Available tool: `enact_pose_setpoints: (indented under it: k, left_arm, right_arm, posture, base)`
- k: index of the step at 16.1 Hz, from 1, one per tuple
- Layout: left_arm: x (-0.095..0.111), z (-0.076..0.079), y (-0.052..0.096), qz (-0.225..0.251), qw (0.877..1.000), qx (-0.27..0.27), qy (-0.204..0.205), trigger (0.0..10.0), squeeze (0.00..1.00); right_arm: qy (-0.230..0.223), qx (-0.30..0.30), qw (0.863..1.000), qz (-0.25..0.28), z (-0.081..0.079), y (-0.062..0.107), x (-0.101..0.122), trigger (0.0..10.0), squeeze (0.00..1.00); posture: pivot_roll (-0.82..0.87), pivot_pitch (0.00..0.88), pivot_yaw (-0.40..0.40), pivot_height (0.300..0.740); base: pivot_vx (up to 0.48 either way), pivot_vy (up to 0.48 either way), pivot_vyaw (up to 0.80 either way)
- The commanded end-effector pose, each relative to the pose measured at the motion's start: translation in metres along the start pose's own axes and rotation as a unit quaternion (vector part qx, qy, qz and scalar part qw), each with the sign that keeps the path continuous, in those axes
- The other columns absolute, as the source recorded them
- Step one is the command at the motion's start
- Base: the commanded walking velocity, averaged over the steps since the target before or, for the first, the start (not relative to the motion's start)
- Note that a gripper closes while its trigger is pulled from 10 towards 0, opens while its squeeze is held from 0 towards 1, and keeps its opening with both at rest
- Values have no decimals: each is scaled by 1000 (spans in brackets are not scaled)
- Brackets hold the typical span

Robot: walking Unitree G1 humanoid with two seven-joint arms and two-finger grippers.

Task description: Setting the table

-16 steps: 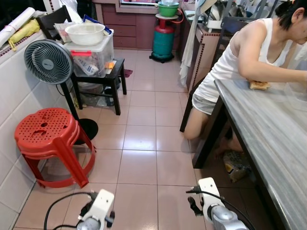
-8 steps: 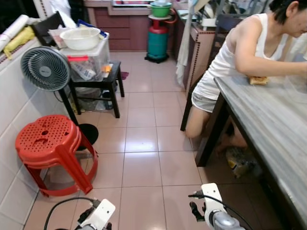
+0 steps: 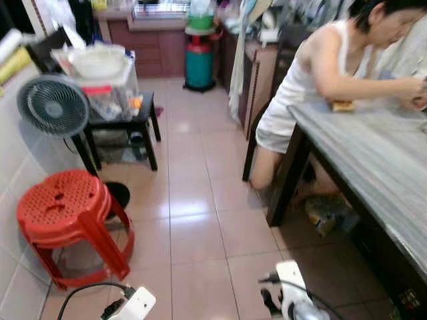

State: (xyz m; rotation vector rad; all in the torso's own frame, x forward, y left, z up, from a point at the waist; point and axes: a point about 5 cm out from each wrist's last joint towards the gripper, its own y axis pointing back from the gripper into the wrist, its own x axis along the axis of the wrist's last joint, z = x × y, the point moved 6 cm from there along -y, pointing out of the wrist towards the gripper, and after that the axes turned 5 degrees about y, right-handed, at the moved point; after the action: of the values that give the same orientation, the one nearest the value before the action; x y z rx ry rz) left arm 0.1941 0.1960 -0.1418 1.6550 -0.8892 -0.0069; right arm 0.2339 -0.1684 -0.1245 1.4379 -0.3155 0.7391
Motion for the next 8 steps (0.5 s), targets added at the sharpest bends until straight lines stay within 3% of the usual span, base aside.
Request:
enact_pose_setpoints:
  k: [1,3,7,8]
  left_arm:
    - [-11,0,2,-13,1000,2,-7,10000,0]
    - [-18,0,4,-21,1000,2,-9,10000,0]
    - [-21,2,4,-26,1000,2,-13,10000,0]
    - [-21,2,4,-26,1000,1,-15,10000,0]
  right_arm:
    - [0,3,1000,9,-1,-1,8,10000,0]
    - [0,6,1000,10,-2,-1,8,10000,0]
    - [2,10,1000,12,-4,-1,7,10000,0]
    - [2,11,1000,11,-5,-1,6,10000,0]
  posture:
    - [-121,0,30,740]
    - [-122,0,33,740]
    - [-127,0,33,740]
    - [-128,0,33,740]
  base:
    - [0,289,625]
    - [0,294,569]
    - [0,0,523]
    - [0,296,569]
